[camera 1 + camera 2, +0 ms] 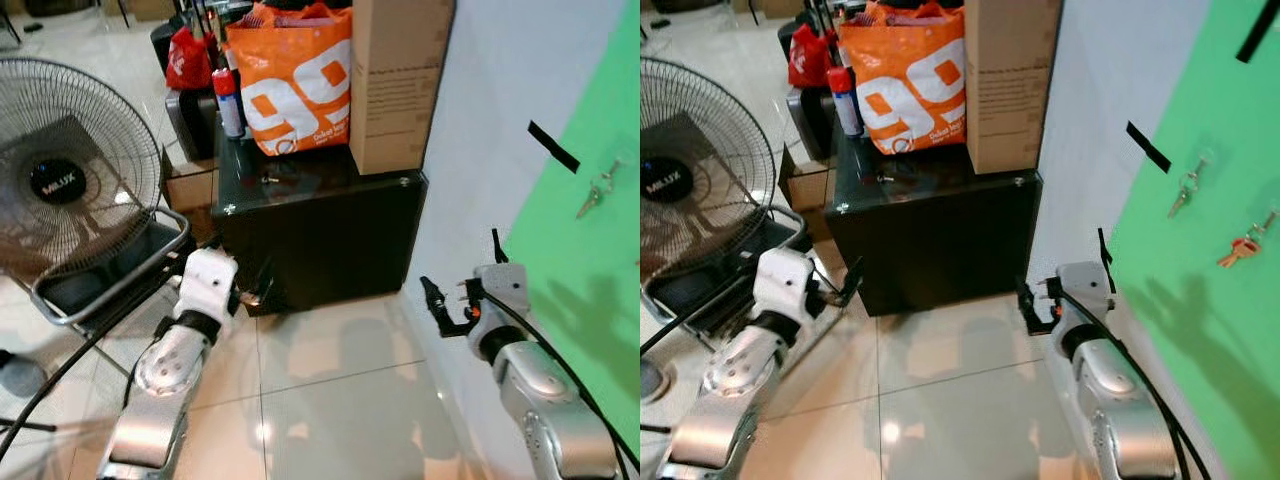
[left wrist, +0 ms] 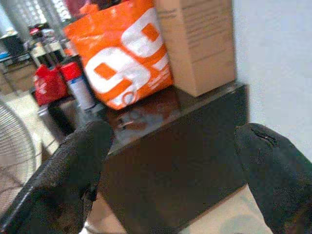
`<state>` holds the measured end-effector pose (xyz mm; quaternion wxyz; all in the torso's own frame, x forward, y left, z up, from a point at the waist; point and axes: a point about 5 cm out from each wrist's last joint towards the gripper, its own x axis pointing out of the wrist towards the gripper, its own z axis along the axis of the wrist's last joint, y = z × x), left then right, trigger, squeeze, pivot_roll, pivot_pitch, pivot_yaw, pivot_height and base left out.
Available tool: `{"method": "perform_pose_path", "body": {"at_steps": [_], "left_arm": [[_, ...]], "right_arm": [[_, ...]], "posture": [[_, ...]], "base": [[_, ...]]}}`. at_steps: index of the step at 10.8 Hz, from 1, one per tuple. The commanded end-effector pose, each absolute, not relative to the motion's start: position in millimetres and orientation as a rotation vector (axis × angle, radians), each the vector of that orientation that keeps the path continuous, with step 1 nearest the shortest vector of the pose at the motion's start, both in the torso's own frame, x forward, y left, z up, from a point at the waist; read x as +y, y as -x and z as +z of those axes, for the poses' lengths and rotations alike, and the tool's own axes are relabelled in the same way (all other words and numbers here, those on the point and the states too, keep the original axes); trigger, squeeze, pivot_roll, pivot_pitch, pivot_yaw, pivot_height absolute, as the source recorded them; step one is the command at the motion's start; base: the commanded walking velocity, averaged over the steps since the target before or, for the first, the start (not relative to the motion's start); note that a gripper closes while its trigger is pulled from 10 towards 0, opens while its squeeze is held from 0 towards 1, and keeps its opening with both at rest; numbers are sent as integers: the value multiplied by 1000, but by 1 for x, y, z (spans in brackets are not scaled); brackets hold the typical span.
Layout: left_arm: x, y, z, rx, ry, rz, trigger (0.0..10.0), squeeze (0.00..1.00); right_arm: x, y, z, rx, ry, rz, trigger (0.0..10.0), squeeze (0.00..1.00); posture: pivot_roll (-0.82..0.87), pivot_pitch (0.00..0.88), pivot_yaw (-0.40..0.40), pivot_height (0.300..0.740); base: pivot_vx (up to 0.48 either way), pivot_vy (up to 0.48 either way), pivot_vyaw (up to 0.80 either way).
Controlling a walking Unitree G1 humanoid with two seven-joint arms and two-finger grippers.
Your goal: Hang keys on a hook
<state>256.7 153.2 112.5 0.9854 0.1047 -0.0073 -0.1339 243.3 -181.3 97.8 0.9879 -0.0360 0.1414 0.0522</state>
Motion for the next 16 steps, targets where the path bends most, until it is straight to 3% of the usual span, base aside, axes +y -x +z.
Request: {"method": "perform_pose_path", "body": {"at_steps": [1, 3, 4, 7, 10, 16], "left_arm": [[154, -258, 109, 1, -202, -280, 10000, 620], [153, -261, 109, 0, -194, -286, 10000, 788], [152, -263, 109, -5, -197, -286, 10000, 945], [154, -263, 109, -12, -204, -281, 10000, 933], [158, -260, 110, -17, -206, -255, 10000, 925], [162, -258, 111, -23, -208, -224, 10000, 914]], "right_arm": [[-180, -243, 103, 257, 71, 110, 10000, 1000], [-181, -244, 104, 242, 107, 89, 10000, 1000], [-183, -244, 105, 232, 112, 79, 10000, 1000], [-180, -247, 110, 188, 86, 111, 10000, 1000], [-181, -252, 107, 200, 75, 95, 10000, 1000], [-181, -261, 108, 204, 67, 84, 10000, 1000]], "posture": [[-48, 0, 109, 740], [-50, 0, 111, 740], [-45, 0, 105, 740], [-31, 0, 89, 740], [-1, 0, 62, 740], [13, 0, 30, 740]], "base": [[337, 0, 0], [347, 0, 0], [356, 0, 0], [356, 0, 0], [363, 0, 710], [367, 0, 0]]}}
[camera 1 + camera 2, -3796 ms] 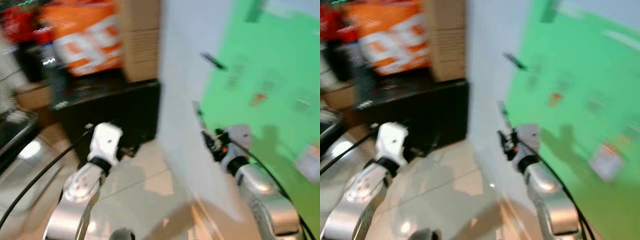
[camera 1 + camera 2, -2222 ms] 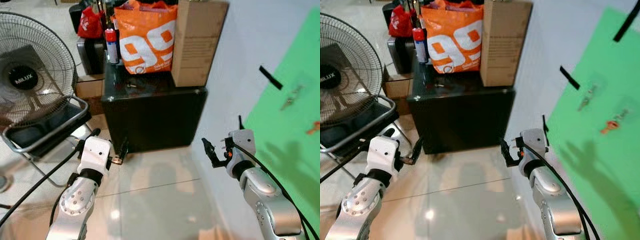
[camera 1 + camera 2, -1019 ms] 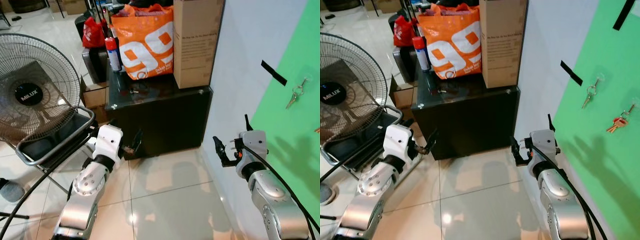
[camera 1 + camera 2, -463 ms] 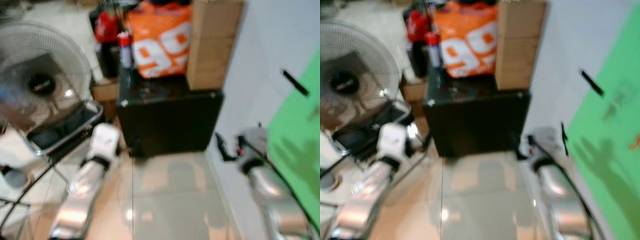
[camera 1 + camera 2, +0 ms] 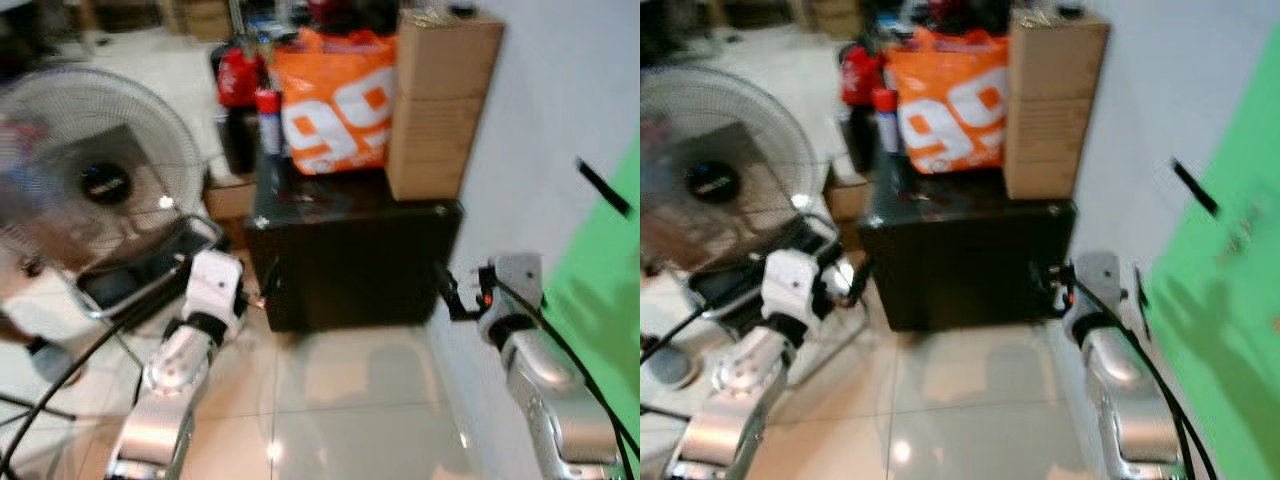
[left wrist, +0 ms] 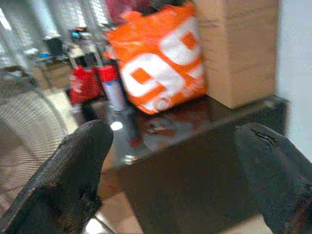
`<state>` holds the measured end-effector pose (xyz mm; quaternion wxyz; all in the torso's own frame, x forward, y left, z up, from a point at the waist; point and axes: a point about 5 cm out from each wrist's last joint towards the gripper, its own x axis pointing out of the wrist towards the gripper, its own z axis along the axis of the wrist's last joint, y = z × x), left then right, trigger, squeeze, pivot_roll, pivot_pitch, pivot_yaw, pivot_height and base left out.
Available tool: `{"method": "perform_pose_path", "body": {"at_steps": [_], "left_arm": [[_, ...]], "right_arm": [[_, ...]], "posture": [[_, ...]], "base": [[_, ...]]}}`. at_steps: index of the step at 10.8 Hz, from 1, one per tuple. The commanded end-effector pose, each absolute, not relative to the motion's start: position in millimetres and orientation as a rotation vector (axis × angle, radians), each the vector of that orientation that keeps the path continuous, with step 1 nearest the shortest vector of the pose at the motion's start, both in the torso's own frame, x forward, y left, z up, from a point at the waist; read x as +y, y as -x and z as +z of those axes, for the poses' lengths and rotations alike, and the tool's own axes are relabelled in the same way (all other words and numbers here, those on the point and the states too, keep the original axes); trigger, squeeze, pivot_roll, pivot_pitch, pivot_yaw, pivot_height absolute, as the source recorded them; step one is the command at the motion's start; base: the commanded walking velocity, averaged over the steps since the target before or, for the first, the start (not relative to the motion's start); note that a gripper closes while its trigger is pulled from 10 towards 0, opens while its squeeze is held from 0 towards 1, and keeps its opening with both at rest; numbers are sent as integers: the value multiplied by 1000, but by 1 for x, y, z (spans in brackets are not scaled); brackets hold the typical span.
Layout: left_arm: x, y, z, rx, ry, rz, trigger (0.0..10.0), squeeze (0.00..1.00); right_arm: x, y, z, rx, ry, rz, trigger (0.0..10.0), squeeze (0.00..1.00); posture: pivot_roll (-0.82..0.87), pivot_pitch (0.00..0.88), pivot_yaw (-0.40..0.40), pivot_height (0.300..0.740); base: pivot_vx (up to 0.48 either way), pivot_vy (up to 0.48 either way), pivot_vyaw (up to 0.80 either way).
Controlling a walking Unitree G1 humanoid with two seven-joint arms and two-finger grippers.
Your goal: Hang keys on a hook
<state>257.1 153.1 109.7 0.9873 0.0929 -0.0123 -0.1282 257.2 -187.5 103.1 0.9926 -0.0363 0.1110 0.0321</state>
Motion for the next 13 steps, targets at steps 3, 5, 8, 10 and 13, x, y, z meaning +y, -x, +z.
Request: {"method": "perform_pose_path", "body": {"at_steps": [3, 5, 8, 10, 13], "left_arm": [[159, -259, 110, -21, -199, -225, 10000, 910], [157, -259, 108, -16, -190, -235, 10000, 906], [154, -258, 107, -12, -183, -240, 10000, 910], [155, -258, 107, -12, -183, -238, 10000, 910], [156, -256, 107, -11, -184, -231, 10000, 910]], "right_arm": [[-183, -261, 110, 200, 78, 71, 10000, 1000], [-185, -256, 109, 205, 93, 67, 10000, 1000], [-190, -251, 112, 203, 141, 77, 10000, 1000], [-189, -252, 111, 204, 133, 76, 10000, 1000], [-188, -254, 112, 214, 99, 92, 10000, 1000]], "posture": [[-11, 0, 31, 740], [-36, 0, 36, 740], [-45, 0, 37, 740], [-32, 0, 29, 740], [-29, 0, 15, 740]], "base": [[369, 0, 0], [368, 0, 0], [369, 0, 0], [368, 0, 0], [370, 0, 0]]}}
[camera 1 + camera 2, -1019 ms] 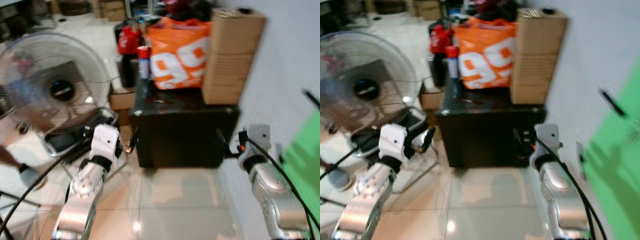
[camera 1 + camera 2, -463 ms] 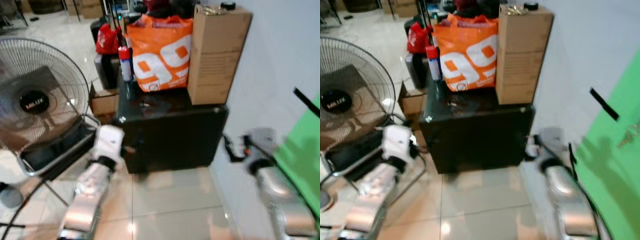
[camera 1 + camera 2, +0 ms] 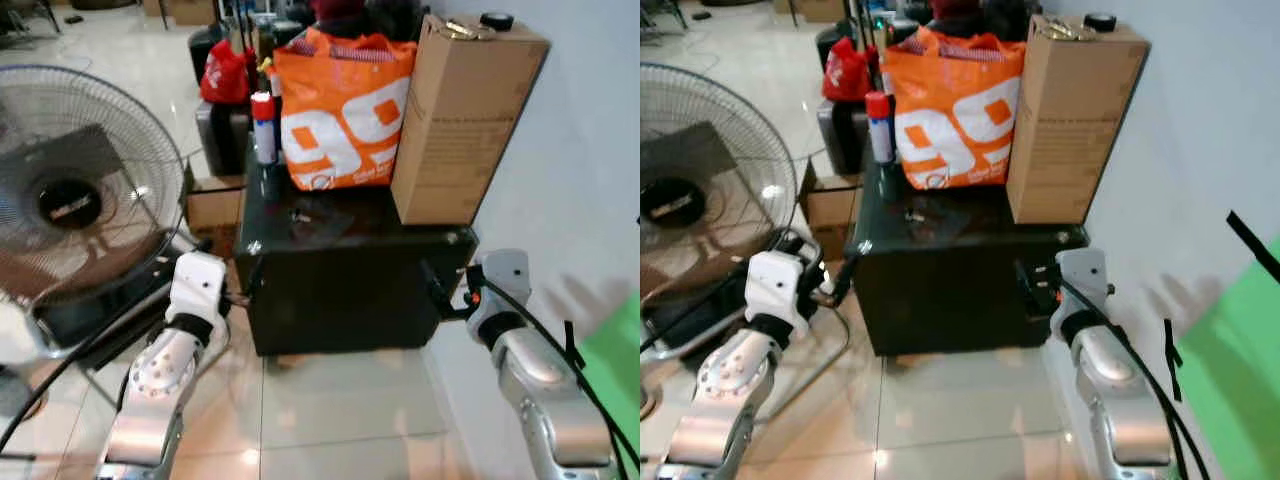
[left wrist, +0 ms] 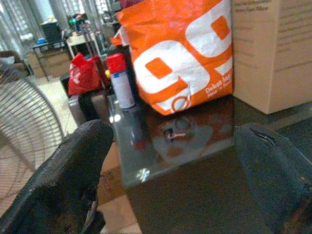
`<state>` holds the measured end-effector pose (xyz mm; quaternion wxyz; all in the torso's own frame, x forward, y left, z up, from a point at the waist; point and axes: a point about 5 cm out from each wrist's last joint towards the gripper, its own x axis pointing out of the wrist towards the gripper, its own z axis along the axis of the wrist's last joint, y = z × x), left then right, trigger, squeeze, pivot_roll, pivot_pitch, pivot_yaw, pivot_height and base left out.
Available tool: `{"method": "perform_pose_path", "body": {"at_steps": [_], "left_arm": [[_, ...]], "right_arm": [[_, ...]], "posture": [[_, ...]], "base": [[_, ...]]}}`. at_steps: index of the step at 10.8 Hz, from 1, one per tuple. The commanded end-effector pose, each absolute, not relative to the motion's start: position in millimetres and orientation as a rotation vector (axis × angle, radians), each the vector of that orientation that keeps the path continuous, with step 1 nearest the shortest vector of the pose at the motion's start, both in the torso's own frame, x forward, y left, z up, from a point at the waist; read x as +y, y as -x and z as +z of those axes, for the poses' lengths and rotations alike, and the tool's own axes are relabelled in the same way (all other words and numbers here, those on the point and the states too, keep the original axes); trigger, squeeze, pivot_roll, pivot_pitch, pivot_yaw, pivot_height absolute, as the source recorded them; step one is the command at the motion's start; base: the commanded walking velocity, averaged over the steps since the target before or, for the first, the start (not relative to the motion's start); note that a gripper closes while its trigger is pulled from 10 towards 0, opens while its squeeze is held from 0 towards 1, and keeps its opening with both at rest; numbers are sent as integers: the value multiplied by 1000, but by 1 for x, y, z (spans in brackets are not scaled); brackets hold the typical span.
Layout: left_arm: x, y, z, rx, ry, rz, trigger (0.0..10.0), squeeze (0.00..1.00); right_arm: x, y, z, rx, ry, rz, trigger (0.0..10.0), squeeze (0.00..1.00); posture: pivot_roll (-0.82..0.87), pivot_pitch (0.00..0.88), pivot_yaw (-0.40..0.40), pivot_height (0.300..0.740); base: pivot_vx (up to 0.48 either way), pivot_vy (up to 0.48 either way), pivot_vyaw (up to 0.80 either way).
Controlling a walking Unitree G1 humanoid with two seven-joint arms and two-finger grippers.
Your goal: Hang keys on a hook
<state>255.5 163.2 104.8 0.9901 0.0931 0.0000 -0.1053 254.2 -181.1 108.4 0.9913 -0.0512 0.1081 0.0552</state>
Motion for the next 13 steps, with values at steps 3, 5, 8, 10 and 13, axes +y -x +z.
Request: {"method": "perform_pose_path", "body": {"at_steps": [3, 5, 8, 10, 13], "left_arm": [[155, -250, 104, -2, -180, -223, 10000, 910], [152, -251, 103, -4, -176, -229, 10000, 910], [152, -253, 105, -13, -178, -232, 10000, 910], [152, -253, 105, -16, -177, -233, 10000, 914], [151, -254, 107, -24, -177, -242, 10000, 910]], "right_arm": [[-187, -252, 111, 220, 134, 113, 10000, 1000], [-190, -254, 112, 216, 133, 98, 10000, 1000], [-187, -257, 114, 210, 134, 111, 10000, 1000], [-187, -257, 113, 211, 135, 117, 10000, 1000], [-183, -259, 112, 205, 131, 128, 10000, 1000]], "posture": [[-33, 0, 2, 740], [-32, 0, 0, 740], [-32, 0, 1, 740], [-26, 0, 3, 740], [-20, 0, 5, 740]], "base": [[368, 0, 0], [368, 0, 0], [369, 0, 0], [364, 0, 0], [366, 0, 0]]}}
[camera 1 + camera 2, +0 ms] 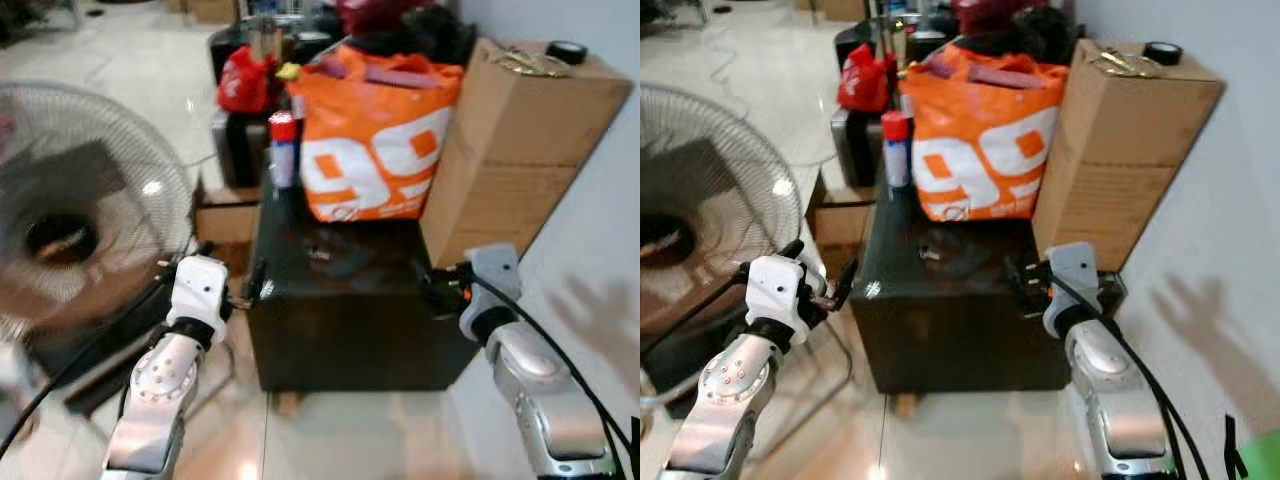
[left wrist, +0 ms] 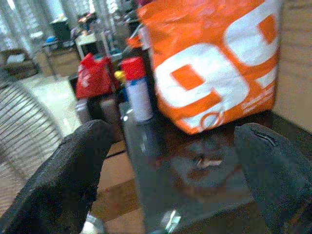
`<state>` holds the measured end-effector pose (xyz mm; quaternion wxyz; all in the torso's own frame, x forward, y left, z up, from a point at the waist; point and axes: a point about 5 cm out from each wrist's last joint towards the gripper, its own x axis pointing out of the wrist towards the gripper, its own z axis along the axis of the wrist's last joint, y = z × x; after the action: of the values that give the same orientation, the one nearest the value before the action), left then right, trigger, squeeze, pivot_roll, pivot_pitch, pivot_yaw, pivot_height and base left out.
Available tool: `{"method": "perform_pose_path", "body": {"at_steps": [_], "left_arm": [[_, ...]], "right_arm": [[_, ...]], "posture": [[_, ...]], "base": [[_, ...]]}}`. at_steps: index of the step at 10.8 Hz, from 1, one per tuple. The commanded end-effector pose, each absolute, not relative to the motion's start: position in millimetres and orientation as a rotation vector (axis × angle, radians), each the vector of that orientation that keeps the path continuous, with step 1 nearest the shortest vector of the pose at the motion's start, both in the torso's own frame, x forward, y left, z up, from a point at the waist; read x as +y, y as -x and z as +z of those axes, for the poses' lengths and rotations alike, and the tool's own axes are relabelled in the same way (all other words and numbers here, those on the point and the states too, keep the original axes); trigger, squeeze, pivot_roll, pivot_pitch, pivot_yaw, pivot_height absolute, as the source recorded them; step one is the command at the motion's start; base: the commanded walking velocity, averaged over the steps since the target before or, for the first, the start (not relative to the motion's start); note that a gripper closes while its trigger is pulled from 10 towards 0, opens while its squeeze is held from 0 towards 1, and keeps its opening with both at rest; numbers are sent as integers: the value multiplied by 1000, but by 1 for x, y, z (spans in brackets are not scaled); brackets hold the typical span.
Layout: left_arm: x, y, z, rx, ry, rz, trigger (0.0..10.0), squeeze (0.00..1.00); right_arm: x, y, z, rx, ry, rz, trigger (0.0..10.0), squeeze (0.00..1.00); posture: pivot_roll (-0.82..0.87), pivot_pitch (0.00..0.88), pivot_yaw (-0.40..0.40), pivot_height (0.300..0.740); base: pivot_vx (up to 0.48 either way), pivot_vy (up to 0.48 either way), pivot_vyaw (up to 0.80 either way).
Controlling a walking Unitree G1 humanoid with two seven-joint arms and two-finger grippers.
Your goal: Hang keys on a hook
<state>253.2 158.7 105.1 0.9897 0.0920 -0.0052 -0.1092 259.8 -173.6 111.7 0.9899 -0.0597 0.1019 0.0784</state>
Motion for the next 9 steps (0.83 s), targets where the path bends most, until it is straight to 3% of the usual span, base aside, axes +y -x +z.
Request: {"method": "perform_pose_path", "body": {"at_steps": [1, 9], "left_arm": [[152, -254, 108, -26, -178, -244, 10000, 914], [152, -256, 110, -28, -179, -240, 10000, 914]], "right_arm": [[-182, -259, 112, 204, 131, 131, 10000, 1000], [-180, -262, 113, 200, 140, 147, 10000, 1000]], "posture": [[-21, 0, 7, 740], [-12, 0, -1, 740]], "base": [[368, 0, 0], [366, 0, 0]]}}
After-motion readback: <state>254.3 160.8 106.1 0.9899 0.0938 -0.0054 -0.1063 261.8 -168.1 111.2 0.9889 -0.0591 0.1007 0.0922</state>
